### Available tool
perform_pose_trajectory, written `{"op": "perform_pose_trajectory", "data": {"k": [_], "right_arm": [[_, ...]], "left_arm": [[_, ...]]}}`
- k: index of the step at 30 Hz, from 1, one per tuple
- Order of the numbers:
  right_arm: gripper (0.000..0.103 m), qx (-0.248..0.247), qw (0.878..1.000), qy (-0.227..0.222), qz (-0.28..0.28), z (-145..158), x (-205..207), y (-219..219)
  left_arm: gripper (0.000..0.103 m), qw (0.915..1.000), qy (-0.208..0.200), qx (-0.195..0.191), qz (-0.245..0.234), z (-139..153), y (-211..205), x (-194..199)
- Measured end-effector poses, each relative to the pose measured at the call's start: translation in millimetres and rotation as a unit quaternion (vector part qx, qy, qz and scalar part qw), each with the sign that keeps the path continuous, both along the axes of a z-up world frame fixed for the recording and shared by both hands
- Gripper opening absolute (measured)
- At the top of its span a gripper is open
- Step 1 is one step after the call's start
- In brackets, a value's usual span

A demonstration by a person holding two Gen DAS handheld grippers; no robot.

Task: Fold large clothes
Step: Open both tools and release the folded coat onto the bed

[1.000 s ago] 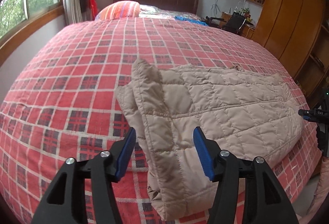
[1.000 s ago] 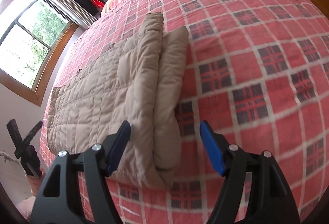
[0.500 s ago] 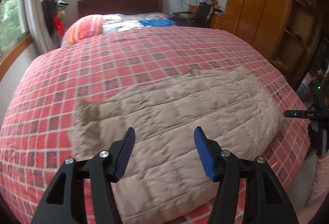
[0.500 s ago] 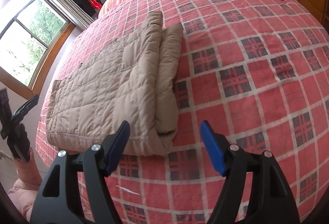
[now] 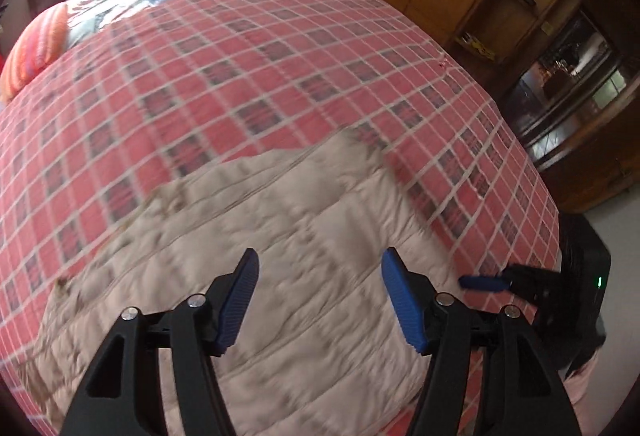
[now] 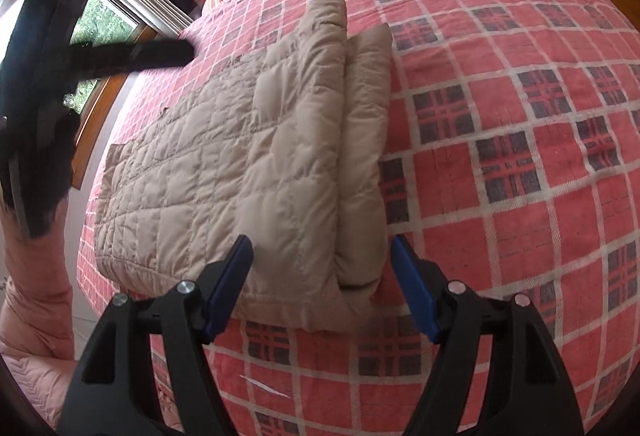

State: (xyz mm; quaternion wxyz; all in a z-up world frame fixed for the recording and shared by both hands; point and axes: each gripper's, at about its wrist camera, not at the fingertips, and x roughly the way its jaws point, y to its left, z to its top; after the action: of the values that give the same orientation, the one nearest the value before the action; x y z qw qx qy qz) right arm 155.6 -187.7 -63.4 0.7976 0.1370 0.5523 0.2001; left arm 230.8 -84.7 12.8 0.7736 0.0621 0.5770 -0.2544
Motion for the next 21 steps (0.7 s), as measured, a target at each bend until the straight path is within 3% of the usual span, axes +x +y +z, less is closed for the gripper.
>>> {"op": "perform_pose_trajectory", "data": {"k": [9,21], "right_arm": [[0.071,0.009,1.0,0.004,0.015,-9.5,-13.6,-1.1],[0.071,0.013,0.999,0.01,0.036,-18.6,-23.0,12.0]], "left_arm": [[0.064,0.9982,0.036,0.044,-0.015,-30.2,-74.7,39.1],[0.064,0.9885,0.04,0.146,0.0,-70.8,-116.4,75.8]]}}
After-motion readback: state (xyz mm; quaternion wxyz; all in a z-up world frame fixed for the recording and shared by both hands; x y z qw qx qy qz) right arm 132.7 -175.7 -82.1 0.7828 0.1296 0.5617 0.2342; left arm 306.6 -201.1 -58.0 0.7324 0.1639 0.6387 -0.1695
